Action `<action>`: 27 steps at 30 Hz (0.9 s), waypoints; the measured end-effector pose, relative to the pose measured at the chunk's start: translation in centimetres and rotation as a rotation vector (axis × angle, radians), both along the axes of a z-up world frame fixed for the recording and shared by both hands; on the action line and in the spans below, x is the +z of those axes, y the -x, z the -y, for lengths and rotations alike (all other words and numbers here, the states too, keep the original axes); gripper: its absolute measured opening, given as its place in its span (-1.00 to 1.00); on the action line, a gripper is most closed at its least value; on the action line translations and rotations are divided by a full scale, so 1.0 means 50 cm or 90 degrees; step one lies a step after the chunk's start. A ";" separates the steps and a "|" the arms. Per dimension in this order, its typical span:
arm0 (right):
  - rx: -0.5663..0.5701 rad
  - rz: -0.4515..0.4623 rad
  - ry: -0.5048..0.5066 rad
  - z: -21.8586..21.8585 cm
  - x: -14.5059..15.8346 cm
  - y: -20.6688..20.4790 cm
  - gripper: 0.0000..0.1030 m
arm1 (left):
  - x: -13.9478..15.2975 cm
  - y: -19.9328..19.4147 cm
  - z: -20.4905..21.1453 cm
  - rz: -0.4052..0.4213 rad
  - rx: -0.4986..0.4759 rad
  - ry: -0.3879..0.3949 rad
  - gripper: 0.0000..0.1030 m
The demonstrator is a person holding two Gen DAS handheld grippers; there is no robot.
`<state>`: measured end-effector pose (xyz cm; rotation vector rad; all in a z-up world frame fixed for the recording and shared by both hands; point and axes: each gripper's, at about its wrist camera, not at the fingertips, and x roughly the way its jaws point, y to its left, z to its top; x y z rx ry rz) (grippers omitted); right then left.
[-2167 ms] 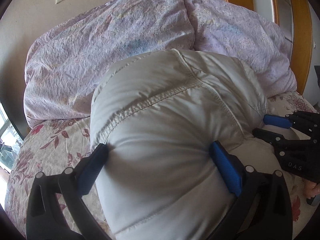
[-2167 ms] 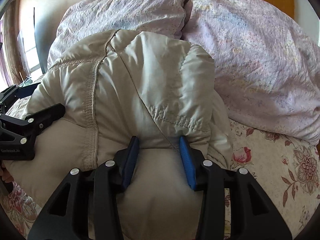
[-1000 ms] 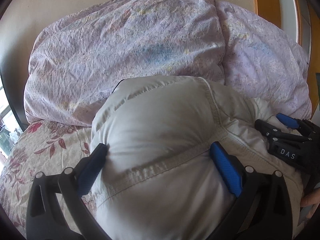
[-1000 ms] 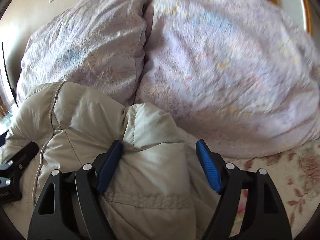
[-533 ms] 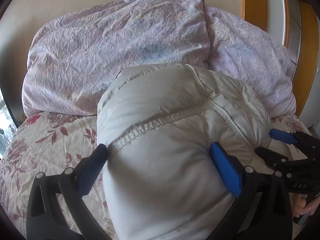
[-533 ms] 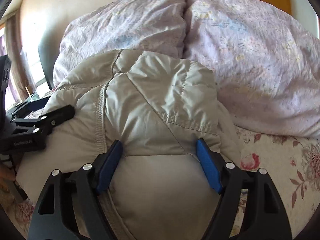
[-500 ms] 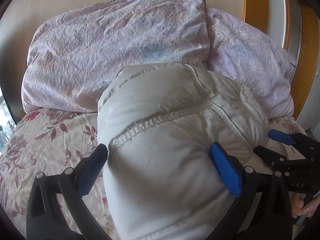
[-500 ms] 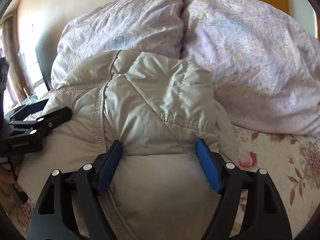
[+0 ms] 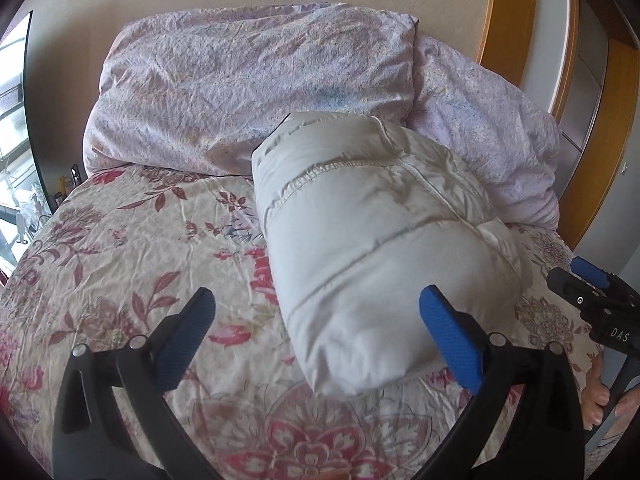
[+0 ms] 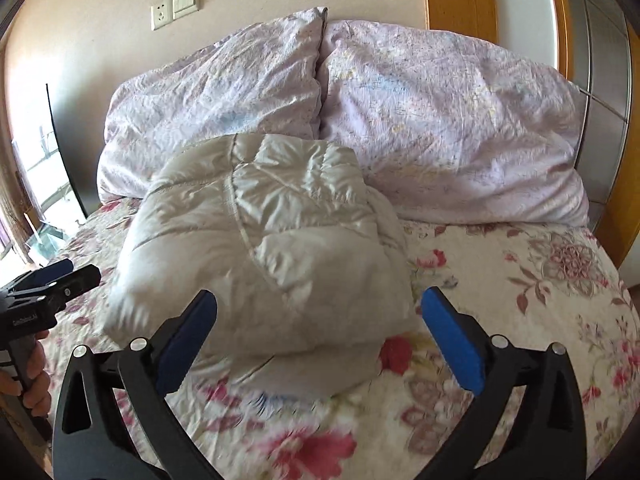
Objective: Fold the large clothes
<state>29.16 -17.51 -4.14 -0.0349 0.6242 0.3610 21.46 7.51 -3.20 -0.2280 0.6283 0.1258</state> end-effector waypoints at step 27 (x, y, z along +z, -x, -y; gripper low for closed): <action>-0.037 -0.083 -0.040 0.023 -0.020 0.160 0.97 | 0.009 0.128 0.083 -0.026 -0.034 0.000 0.96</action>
